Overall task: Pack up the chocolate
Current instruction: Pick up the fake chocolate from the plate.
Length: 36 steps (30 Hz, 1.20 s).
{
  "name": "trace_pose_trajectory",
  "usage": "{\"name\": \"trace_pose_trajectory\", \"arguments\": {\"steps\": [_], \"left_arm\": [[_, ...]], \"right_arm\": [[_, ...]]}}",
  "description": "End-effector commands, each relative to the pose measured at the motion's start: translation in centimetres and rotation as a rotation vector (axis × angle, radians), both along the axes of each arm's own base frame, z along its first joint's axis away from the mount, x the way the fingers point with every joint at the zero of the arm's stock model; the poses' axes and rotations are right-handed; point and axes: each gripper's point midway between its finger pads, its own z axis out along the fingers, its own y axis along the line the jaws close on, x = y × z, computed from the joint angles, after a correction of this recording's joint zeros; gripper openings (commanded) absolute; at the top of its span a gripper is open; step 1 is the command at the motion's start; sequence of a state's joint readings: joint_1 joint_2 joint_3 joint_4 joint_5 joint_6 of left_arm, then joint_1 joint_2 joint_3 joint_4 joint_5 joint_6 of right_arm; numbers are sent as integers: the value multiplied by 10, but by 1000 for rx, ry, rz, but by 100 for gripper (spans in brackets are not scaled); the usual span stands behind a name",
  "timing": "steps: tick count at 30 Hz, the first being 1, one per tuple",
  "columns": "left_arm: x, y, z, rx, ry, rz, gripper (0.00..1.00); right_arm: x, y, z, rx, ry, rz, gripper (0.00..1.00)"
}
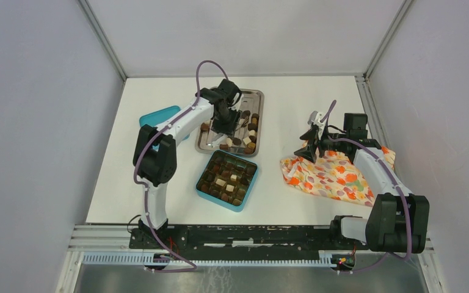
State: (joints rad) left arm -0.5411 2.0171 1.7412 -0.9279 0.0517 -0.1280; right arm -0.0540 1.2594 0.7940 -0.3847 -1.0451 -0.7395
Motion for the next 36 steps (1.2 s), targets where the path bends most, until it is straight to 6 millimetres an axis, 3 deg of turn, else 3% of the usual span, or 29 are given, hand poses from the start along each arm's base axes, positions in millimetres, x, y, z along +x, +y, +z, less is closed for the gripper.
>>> {"name": "trace_pose_trajectory", "arguments": {"steps": [1,11,24,36], "left_arm": [[11,-6,7,12,-45,-47,51],[11,-3,7,64,-56,-35,48],[11,-2,29,45,-100,-12,12],[-4,3,54,-16,-147,6,5]], "right_arm": [[1,1,10,-4,-39,15,72],[1,2,10,-3,-40,18,72],[1,1,10,-4,-40,17,72],[1,1,10,-5,-39,16,72]]}}
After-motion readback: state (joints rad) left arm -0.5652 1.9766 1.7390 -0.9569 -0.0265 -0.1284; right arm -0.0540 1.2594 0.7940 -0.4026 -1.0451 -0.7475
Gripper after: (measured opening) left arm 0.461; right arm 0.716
